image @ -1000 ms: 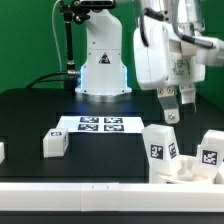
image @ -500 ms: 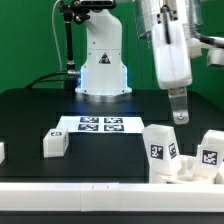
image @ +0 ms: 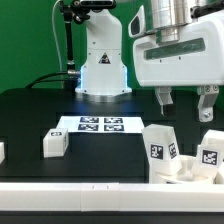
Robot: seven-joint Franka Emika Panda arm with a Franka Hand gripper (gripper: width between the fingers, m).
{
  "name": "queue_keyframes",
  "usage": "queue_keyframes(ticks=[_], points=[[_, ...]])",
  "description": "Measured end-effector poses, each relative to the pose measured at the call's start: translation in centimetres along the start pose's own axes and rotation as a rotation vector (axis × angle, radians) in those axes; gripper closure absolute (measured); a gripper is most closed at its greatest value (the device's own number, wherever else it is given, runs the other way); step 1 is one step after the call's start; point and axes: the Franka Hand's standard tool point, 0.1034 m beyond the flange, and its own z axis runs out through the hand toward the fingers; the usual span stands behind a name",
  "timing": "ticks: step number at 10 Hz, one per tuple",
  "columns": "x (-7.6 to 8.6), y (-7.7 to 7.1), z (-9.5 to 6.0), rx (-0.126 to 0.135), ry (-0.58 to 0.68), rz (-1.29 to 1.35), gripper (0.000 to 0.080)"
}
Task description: Assemble stool
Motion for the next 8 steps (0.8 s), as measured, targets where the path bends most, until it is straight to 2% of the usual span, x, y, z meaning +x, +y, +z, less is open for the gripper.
queue_keyframes(ticks=[3, 6, 8], points=[[0.0, 0.01, -0.02, -0.004, 0.004, -0.266, 0.015], [0.11, -0.19, -0.3, -0.036, 0.023, -0.632, 0.015], [0.59, -0.76, -0.74, -0.046, 0.036, -0.853, 0.015]])
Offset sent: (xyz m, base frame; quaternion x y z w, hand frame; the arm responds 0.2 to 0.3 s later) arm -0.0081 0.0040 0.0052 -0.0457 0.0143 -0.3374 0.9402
